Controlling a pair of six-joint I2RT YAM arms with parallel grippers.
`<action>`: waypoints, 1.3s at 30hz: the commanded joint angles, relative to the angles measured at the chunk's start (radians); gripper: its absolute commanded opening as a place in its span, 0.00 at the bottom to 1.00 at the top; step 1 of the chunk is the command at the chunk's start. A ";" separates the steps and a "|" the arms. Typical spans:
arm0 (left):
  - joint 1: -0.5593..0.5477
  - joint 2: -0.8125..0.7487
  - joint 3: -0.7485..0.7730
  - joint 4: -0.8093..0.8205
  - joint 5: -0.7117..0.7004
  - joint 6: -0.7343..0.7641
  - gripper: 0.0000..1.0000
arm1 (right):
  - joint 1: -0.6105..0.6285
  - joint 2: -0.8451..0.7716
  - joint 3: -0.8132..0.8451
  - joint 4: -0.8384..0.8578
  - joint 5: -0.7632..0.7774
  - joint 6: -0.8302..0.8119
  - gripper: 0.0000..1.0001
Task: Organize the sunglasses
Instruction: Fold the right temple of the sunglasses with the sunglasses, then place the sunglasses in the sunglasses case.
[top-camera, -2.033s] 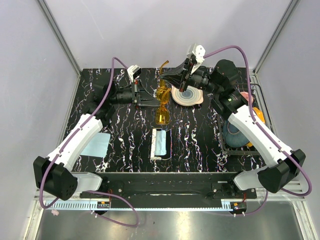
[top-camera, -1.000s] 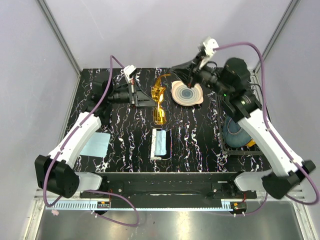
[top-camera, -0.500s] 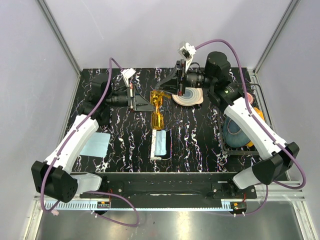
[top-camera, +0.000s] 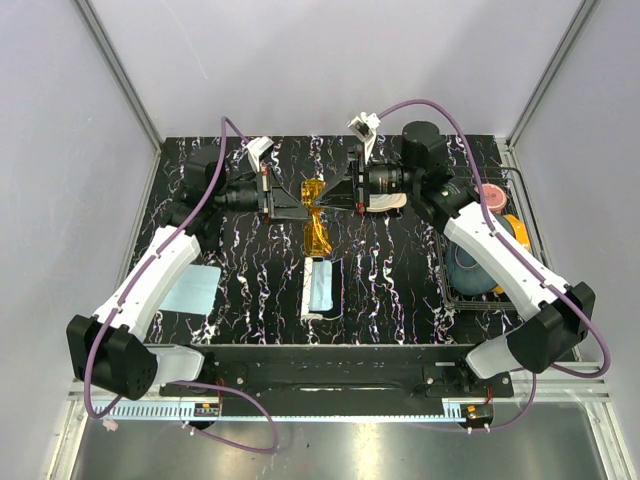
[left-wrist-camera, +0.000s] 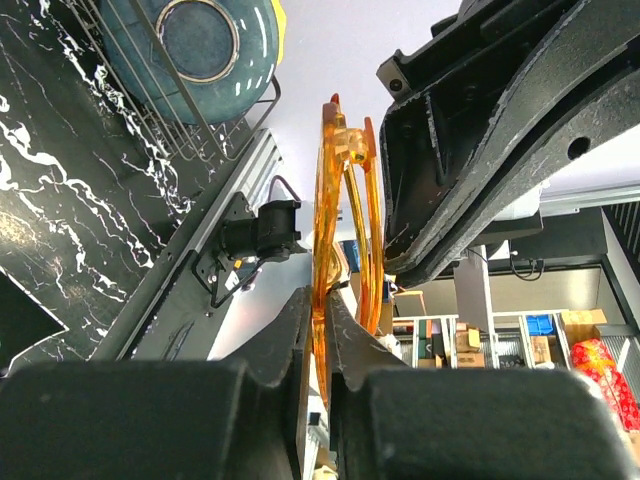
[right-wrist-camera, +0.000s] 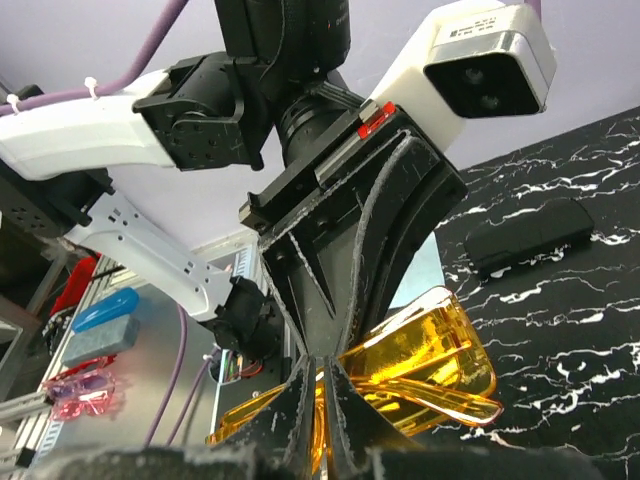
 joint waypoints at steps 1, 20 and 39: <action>0.001 -0.035 0.003 0.062 -0.005 -0.033 0.00 | 0.007 -0.024 -0.009 0.002 0.084 0.018 0.12; -0.232 0.071 0.040 -0.541 -0.698 0.285 0.00 | -0.047 -0.309 -0.235 -0.334 0.966 0.490 0.33; -0.325 0.471 0.190 -0.690 -0.958 0.415 0.00 | -0.067 -0.360 -0.379 -0.389 0.989 0.552 0.31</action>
